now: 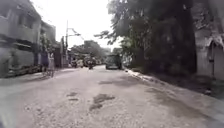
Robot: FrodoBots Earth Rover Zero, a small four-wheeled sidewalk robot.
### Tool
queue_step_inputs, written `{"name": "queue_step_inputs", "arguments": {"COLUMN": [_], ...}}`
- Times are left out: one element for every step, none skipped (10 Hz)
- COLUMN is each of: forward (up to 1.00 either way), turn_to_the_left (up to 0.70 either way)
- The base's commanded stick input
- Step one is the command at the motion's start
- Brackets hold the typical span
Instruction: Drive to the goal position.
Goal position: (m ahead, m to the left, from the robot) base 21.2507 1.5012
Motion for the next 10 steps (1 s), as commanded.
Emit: {"name": "queue_step_inputs", "arguments": {"forward": [1.0,1.0,1.0,1.0,1.0,1.0,1.0,1.0,1.0,1.0], "turn_to_the_left": [0.0,0.0,0.0,0.0,0.0,0.0,0.0,0.27,0.27,0.27]}}
